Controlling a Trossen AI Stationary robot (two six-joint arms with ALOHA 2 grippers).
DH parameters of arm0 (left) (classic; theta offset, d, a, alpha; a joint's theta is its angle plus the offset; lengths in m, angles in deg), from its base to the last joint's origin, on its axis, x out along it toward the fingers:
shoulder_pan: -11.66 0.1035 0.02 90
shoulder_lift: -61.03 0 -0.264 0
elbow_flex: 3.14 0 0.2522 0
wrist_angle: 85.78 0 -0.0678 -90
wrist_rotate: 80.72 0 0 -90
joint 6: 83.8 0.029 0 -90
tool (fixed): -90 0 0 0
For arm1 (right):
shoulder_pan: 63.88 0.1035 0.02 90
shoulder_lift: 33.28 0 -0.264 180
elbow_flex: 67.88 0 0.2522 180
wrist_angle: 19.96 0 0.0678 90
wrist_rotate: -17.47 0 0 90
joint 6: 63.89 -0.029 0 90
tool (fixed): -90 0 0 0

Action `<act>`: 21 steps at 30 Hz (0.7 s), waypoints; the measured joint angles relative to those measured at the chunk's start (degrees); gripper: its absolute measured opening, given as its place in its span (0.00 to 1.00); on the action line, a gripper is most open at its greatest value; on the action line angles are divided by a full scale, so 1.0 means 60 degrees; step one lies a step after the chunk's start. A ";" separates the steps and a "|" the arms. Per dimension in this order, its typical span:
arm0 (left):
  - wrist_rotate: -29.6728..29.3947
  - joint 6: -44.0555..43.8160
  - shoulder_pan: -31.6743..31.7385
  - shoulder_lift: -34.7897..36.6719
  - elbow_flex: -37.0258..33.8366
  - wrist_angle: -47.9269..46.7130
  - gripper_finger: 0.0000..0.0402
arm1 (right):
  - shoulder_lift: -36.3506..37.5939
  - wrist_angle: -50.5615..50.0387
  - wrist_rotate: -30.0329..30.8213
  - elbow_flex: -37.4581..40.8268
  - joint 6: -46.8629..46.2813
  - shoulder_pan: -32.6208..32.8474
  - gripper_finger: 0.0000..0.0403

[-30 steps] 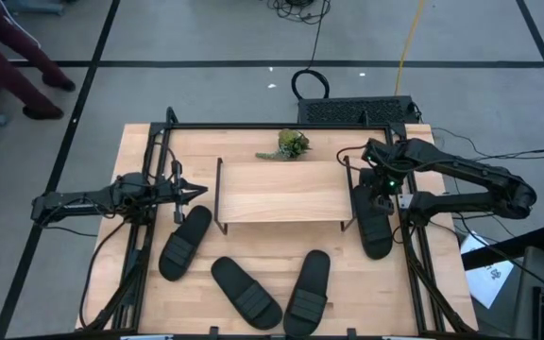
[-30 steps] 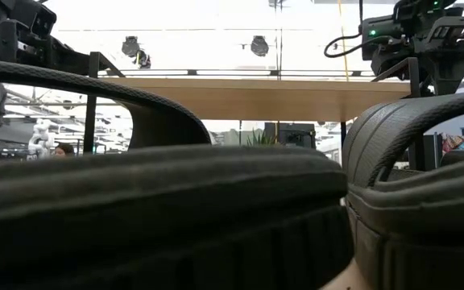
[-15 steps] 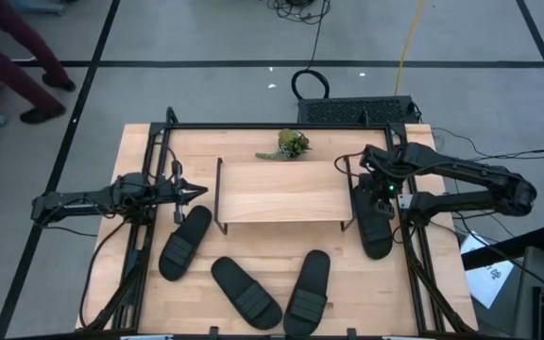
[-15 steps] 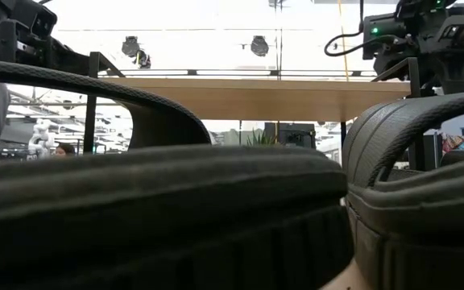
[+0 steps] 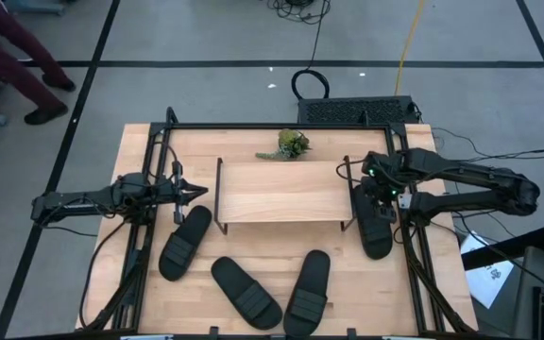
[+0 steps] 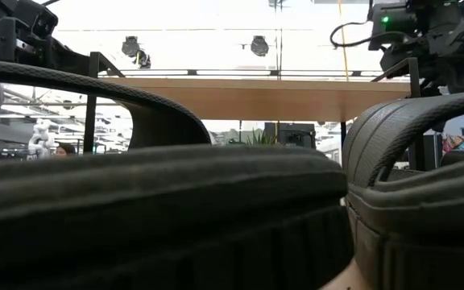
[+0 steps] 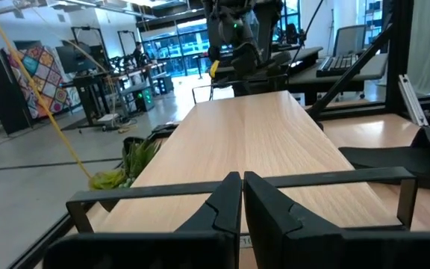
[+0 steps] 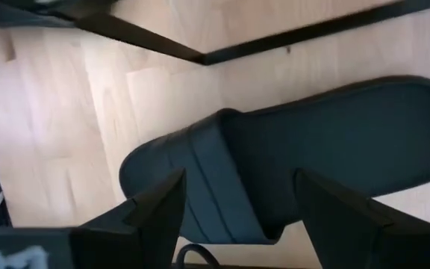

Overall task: Pick and place slides into the shelf
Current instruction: Put the black slipper on the shelf

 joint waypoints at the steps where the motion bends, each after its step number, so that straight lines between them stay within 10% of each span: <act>1: 0.0000 0.0000 0.0000 0.0001 0.0000 -0.0044 0.06 | 0.0121 0.0022 0.0001 0.0000 -0.0004 0.0068 0.60; 21: 0.0004 -0.0136 0.0000 0.0001 0.0000 -0.0132 0.06 | 0.1419 0.0163 0.1467 0.0069 -0.0541 0.1324 0.52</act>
